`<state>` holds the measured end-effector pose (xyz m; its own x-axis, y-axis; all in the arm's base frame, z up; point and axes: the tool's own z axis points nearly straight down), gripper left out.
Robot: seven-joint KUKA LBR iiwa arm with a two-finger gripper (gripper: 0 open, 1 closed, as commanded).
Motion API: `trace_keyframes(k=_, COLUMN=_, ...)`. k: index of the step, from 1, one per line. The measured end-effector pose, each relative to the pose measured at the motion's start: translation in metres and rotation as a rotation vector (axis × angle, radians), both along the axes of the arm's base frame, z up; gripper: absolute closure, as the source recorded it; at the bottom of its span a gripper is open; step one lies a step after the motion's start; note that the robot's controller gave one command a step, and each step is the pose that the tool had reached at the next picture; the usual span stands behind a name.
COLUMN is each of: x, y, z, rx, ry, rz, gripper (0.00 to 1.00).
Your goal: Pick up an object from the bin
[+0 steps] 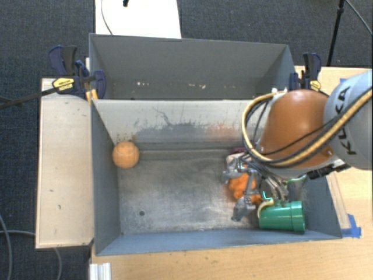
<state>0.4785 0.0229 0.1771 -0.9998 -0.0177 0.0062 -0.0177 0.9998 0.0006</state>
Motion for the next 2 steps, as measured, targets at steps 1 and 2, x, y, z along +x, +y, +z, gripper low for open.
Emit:
trace_keyframes(k=1, x=0.002, y=0.000, z=0.004, rx=0.000, ry=-0.008, rz=-0.001, gripper=0.00)
trace_keyframes(k=2, x=0.013, y=-0.032, z=-0.044, rx=0.000, ry=-0.017, rz=-0.031, gripper=0.00)
